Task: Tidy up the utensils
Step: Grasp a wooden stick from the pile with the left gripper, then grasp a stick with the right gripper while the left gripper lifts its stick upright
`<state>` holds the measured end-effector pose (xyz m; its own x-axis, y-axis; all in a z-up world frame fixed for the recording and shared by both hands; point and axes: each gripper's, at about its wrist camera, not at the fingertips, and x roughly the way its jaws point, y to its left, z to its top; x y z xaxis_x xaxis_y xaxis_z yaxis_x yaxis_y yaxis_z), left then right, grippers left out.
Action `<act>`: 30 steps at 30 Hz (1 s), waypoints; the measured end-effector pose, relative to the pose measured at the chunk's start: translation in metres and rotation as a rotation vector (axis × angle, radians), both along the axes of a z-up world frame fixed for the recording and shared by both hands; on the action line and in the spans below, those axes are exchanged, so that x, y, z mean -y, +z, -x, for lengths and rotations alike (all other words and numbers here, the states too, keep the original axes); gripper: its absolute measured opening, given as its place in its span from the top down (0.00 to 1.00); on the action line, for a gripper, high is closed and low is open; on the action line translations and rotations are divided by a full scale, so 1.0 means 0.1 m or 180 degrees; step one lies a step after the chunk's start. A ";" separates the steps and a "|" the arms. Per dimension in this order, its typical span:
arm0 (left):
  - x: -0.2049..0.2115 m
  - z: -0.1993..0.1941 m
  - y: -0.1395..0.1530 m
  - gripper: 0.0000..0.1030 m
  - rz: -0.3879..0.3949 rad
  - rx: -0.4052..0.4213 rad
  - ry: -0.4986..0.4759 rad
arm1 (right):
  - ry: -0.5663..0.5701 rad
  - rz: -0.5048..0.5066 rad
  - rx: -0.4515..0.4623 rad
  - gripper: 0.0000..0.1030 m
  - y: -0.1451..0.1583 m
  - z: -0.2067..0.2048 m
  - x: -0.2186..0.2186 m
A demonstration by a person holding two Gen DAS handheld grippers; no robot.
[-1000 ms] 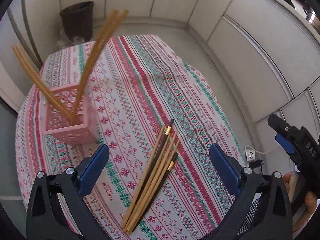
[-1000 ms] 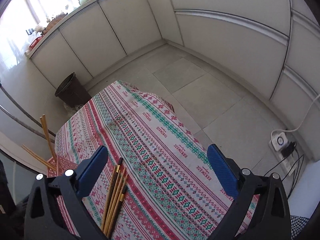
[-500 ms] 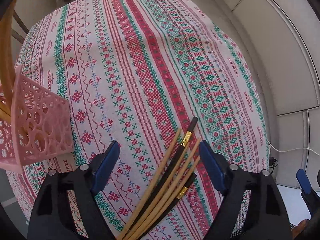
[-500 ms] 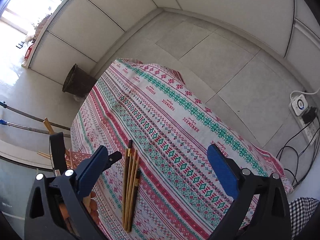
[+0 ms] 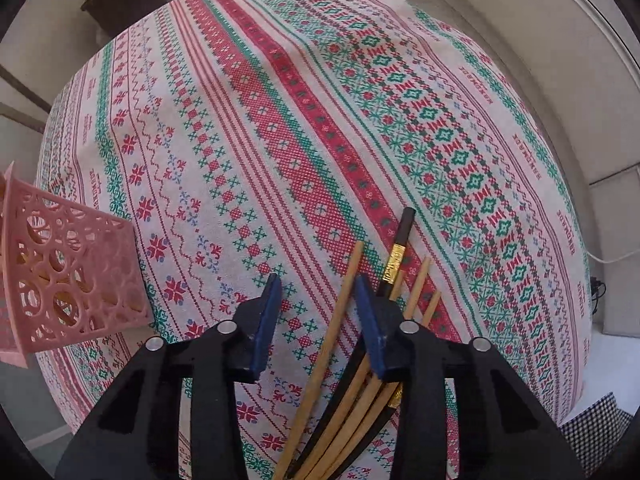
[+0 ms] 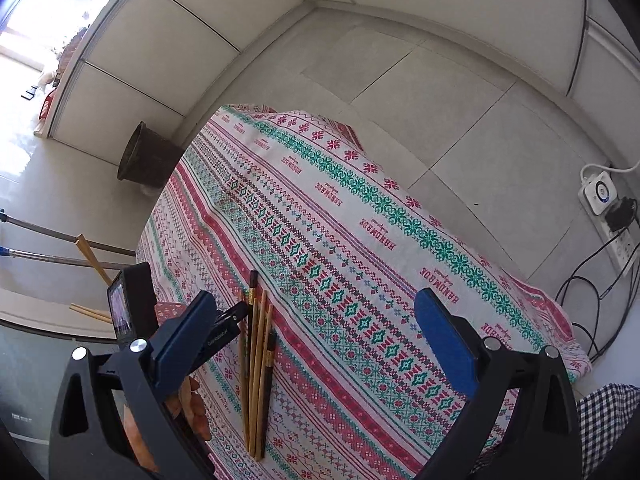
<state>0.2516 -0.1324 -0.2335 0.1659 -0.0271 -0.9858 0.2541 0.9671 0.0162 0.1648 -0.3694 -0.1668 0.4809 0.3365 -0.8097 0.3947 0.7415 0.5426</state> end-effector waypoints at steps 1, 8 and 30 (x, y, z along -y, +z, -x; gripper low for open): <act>0.02 0.03 0.01 0.79 0.0013 0.0010 -0.0026 | 0.0005 0.0056 -0.0020 0.06 0.00 -0.01 -0.03; -0.27 0.26 0.07 0.94 0.0215 0.0196 0.0092 | 0.0006 0.0225 -0.0173 0.06 -0.18 -0.07 -0.18; -1.11 1.13 1.19 0.95 0.0504 0.0802 0.0080 | 0.0716 0.0729 -0.0698 0.45 -0.77 -0.27 -1.39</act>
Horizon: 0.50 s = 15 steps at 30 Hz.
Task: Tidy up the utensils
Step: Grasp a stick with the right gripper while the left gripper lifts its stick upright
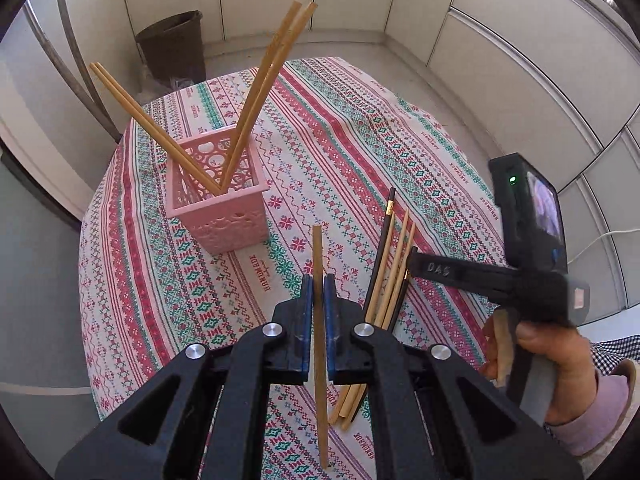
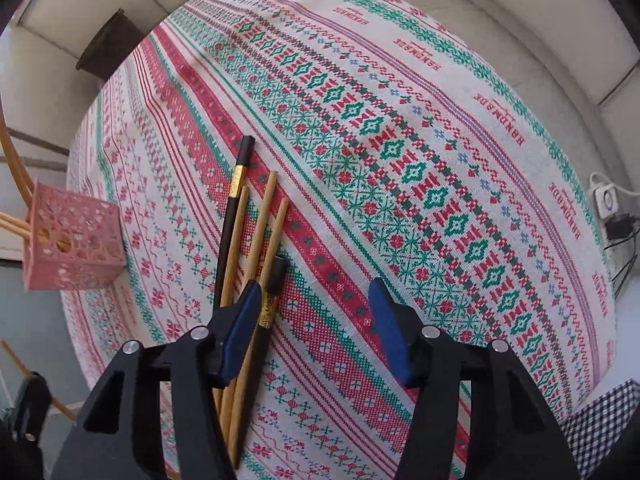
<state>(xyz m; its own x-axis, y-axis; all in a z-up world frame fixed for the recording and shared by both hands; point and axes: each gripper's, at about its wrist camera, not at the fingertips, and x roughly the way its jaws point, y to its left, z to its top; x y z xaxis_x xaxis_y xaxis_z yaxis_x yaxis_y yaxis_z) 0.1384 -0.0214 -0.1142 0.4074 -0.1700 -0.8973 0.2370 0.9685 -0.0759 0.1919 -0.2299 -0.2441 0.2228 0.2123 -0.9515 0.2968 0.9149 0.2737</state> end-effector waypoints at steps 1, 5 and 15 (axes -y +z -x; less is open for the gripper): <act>0.00 0.00 0.01 0.95 0.0003 0.0005 0.0003 | 0.0050 0.0100 0.0016 0.44 0.01 0.00 -0.05; 0.00 0.03 0.04 0.95 0.0001 0.0030 -0.0009 | 0.0192 0.0350 0.0164 0.48 0.02 0.02 -0.23; -0.13 0.10 0.17 0.95 0.0070 0.0154 0.0059 | 0.0319 -0.0129 0.0375 0.93 0.04 0.05 -0.07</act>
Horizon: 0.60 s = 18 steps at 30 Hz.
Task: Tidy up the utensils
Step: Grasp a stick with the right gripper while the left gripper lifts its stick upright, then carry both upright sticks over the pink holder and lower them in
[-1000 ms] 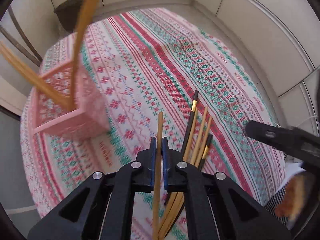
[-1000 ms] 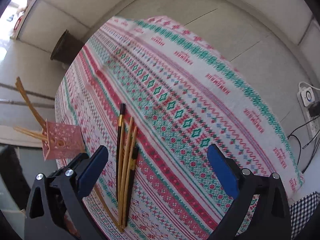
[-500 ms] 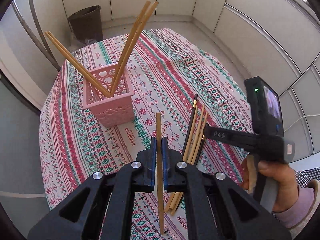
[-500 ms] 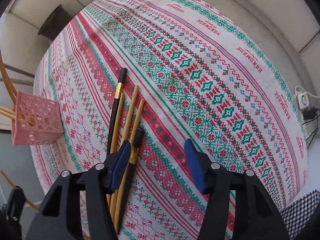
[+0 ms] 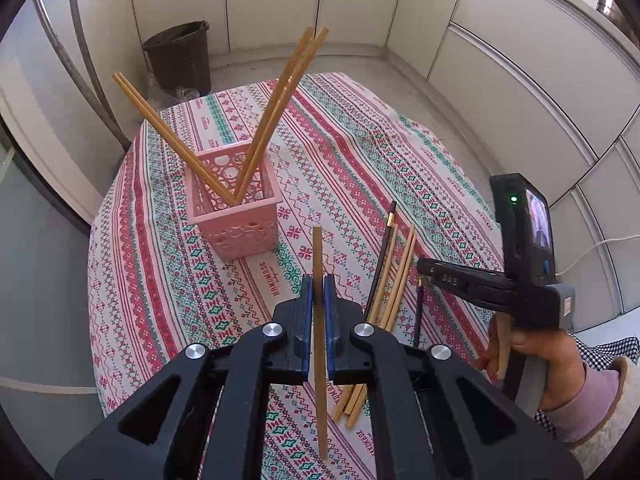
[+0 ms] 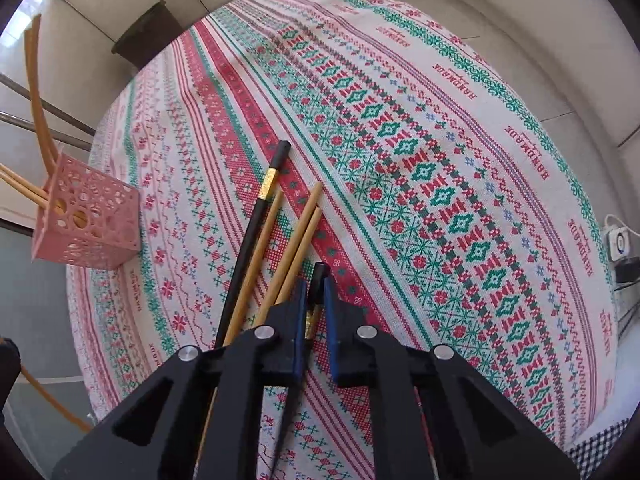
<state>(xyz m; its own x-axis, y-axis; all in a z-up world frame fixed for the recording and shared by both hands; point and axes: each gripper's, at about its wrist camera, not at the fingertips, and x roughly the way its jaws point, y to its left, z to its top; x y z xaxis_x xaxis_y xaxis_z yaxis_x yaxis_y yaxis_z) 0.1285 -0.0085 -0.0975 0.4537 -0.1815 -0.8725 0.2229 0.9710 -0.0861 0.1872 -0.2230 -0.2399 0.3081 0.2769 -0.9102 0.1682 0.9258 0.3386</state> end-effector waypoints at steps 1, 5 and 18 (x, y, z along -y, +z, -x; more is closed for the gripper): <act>-0.02 0.01 0.02 0.95 0.0019 0.0016 0.0011 | 0.0013 0.0005 0.0055 0.93 0.04 0.02 0.03; -0.06 0.04 0.13 0.95 0.0094 0.0121 0.0056 | 0.0036 -0.0071 0.0487 1.00 0.42 0.14 0.21; -0.06 0.10 0.34 0.95 0.0234 0.0310 0.0076 | 0.0269 0.0110 0.0576 0.74 0.82 0.20 0.32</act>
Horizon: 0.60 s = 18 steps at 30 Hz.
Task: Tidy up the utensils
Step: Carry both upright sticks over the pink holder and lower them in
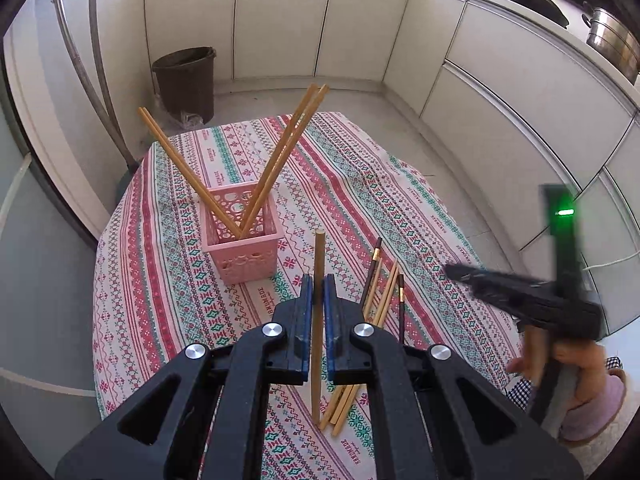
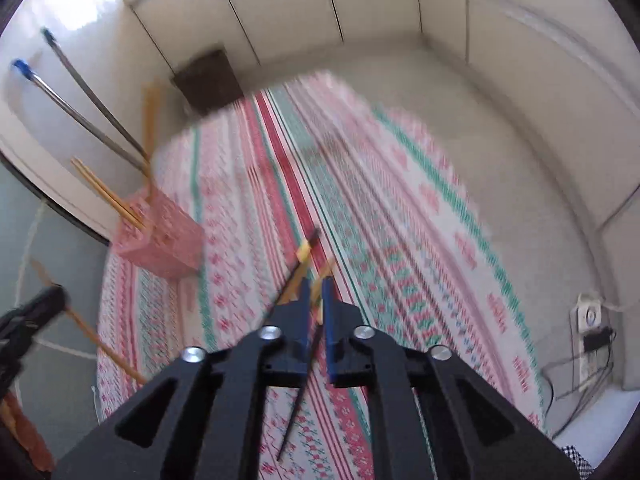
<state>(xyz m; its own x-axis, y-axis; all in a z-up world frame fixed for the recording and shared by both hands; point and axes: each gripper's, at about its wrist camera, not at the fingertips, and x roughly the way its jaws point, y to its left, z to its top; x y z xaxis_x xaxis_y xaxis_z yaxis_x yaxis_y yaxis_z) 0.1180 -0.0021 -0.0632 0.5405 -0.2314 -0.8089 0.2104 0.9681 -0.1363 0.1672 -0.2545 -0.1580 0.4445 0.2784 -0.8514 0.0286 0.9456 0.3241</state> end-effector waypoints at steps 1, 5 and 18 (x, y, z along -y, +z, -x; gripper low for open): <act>0.01 0.00 0.00 0.95 -0.0004 0.0002 -0.0010 | -0.0044 -0.0097 -0.0215 0.68 -0.18 -0.07 0.02; 0.06 0.00 -0.01 0.95 -0.0010 0.0007 -0.0046 | -0.0086 -0.0258 -0.0724 0.66 -0.66 -0.29 -0.05; 0.03 -0.03 -0.04 0.95 -0.0011 -0.0005 -0.0016 | -0.0138 0.0192 -0.0518 0.93 -0.86 -0.38 -0.27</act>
